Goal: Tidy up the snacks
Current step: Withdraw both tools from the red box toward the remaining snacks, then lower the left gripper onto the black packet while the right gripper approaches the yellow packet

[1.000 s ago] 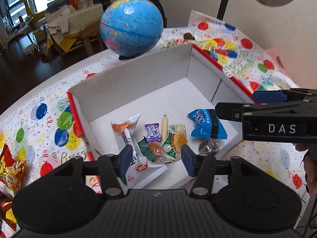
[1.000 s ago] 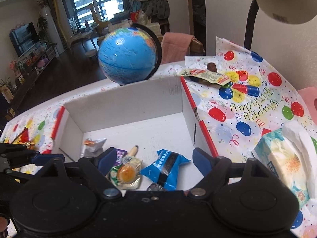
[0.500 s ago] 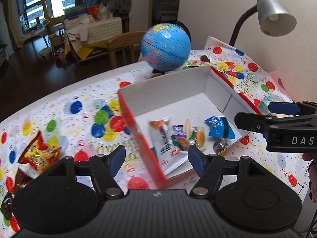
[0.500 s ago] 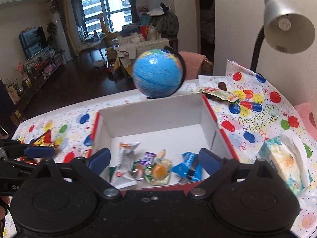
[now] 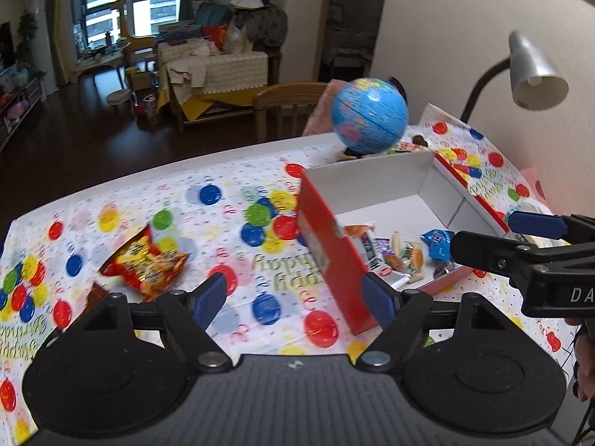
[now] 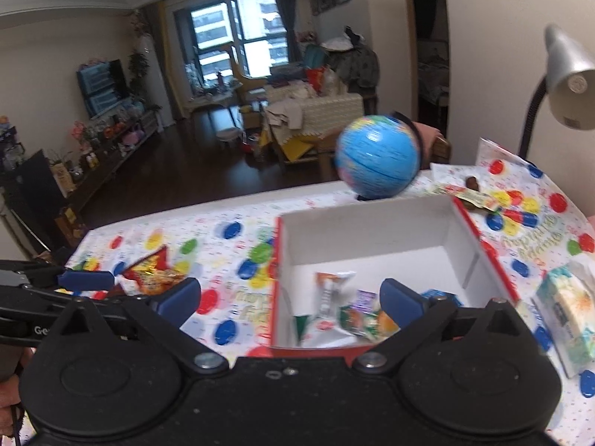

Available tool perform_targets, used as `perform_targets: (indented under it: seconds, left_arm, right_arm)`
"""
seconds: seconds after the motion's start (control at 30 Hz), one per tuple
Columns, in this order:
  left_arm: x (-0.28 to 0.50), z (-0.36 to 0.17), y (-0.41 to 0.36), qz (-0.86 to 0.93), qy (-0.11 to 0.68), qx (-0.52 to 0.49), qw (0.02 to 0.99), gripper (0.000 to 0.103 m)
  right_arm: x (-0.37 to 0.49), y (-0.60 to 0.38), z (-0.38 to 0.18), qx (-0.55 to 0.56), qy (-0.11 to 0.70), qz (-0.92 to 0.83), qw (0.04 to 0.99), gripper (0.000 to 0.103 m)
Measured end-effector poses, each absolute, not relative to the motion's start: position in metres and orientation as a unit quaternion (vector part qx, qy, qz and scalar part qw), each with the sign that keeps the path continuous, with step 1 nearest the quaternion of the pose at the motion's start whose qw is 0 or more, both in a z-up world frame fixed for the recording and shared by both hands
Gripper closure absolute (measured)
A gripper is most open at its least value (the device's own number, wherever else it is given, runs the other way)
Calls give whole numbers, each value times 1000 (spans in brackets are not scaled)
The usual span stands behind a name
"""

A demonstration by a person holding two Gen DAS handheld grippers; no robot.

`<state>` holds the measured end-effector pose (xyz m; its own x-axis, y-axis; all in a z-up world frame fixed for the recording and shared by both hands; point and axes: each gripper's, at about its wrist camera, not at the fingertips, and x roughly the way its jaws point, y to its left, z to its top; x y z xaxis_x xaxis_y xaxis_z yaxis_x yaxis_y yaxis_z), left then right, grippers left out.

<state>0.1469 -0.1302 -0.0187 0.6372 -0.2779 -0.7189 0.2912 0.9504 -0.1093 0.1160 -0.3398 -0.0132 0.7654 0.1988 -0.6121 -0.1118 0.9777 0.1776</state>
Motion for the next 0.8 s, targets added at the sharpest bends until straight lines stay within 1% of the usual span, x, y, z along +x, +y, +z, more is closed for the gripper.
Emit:
perform_targets:
  seconds: [0.1,0.53,0.8]
  left_arm:
    - [141,-21,-106,-147,399,-10,905,20]
    - [134,-41,1,-90,408,-32,908,20]
    - [136,-63,62,-46,413,-7,909,20]
  right_arm:
    - [115,-321,-11,68,328,94,937,0]
    - [123,-224,-29,44,354,155,921,0]
    - [132,-168,-48,22,374,183,909,0]
